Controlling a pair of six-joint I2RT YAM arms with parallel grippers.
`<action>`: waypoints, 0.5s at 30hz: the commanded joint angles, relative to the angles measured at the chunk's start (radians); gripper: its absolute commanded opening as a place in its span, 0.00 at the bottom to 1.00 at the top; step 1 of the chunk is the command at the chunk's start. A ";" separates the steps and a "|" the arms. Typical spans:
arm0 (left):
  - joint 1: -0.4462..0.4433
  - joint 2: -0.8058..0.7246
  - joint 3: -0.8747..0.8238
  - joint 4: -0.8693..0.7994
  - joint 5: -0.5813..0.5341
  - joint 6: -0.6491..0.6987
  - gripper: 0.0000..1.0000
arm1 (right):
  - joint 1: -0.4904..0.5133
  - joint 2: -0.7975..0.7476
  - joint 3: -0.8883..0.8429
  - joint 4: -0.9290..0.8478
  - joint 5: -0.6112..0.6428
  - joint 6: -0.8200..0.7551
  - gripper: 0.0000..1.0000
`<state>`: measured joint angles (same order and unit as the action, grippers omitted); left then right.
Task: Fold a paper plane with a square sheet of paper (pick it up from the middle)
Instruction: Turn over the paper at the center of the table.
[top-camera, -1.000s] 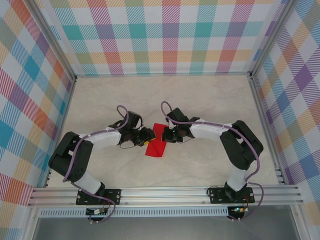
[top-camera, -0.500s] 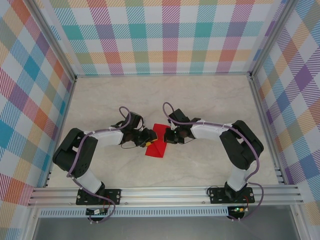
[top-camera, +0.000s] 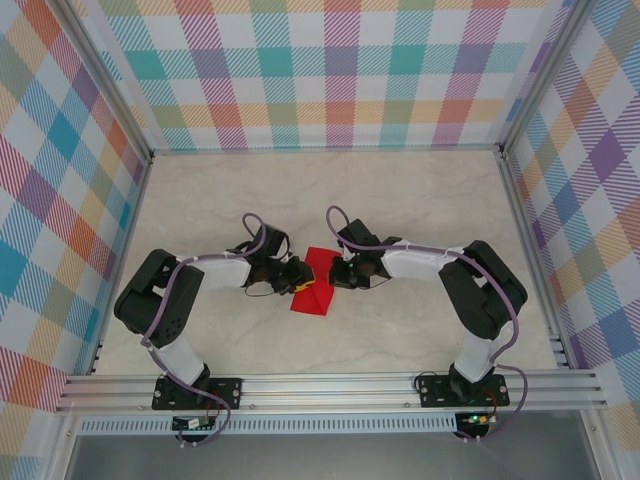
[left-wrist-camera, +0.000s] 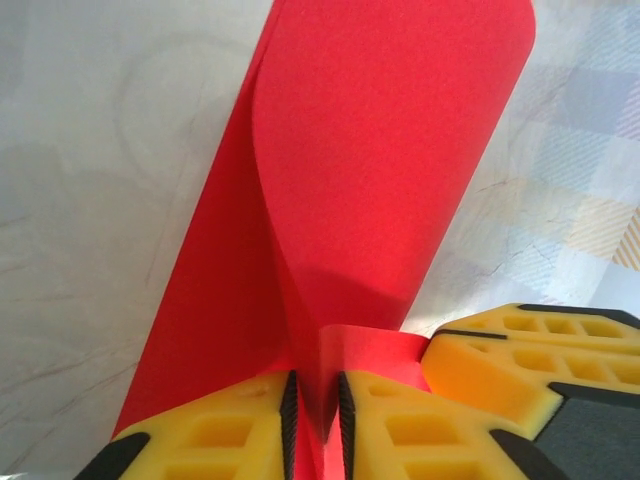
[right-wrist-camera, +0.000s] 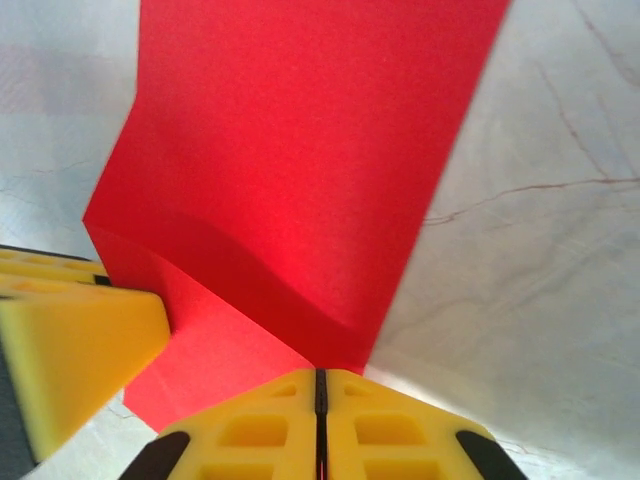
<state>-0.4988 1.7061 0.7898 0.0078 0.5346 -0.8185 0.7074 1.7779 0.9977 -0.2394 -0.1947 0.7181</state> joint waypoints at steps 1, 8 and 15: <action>0.003 0.020 0.030 0.011 0.012 0.008 0.17 | -0.003 -0.021 -0.004 -0.039 0.058 0.023 0.14; 0.002 -0.003 0.074 -0.077 -0.047 0.059 0.10 | -0.003 -0.138 0.001 -0.139 0.218 0.050 0.46; -0.038 -0.085 0.229 -0.453 -0.285 0.208 0.08 | -0.003 -0.285 -0.015 -0.269 0.420 0.085 0.77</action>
<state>-0.5171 1.6909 0.9470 -0.2447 0.3843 -0.7040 0.7074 1.5391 0.9928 -0.4080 0.1043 0.7822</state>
